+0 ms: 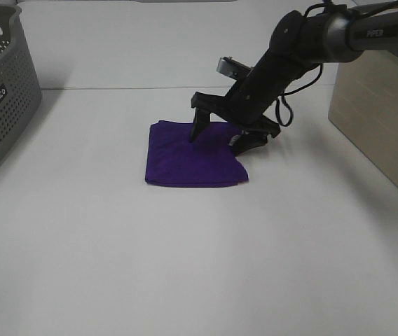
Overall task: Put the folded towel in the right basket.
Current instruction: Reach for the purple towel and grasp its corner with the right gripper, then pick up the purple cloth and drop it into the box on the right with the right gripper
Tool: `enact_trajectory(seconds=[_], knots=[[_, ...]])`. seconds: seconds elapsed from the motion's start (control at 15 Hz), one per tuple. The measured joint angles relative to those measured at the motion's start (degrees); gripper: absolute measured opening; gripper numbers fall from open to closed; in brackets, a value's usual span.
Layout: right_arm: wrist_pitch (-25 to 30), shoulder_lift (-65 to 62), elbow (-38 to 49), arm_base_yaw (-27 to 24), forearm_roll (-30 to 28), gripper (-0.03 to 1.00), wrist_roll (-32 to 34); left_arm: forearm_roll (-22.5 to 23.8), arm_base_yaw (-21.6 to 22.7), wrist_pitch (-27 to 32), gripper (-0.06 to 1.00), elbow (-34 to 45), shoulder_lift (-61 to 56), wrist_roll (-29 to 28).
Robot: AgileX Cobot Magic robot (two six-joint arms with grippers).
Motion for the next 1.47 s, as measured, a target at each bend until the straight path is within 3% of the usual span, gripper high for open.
enact_trajectory(seconds=[0.13,0.27,0.33,0.6,0.8,1.0,1.13,1.27,1.47], knots=[[-2.1,0.9,0.0,2.2,0.5,0.63,0.4,0.0,0.0,0.0,0.99,0.0,0.0,0.0],[-5.9,1.7,0.0,4.5,1.4,0.27,1.0,0.0,0.0,0.0,0.99,0.0,0.0,0.0],[-7.7,2.2,0.0,5.6,2.1,0.03,1.0,0.0,0.0,0.0,0.99,0.0,0.0,0.0],[-7.0,1.2,0.0,5.6,1.8,0.03,1.0,0.0,0.0,0.0,0.99,0.0,0.0,0.0],[1.7,-3.2,-2.5,5.6,-1.1,0.03,-0.3,0.0,0.0,0.0,0.99,0.0,0.0,0.0],[4.8,-12.5,-6.6,5.6,-0.2,0.03,-2.0,0.0,0.0,0.0,0.99,0.0,0.0,0.0],[8.4,-19.0,-9.4,5.3,-4.1,0.03,-1.5,0.0,0.0,0.0,0.99,0.0,0.0,0.0],[16.8,-24.6,-12.9,2.1,-12.3,0.03,-0.6,0.0,0.0,0.0,0.99,0.0,0.0,0.0],[20.7,-29.2,-16.2,-7.2,-17.1,0.03,-0.6,0.0,0.0,0.0,0.99,0.0,0.0,0.0]])
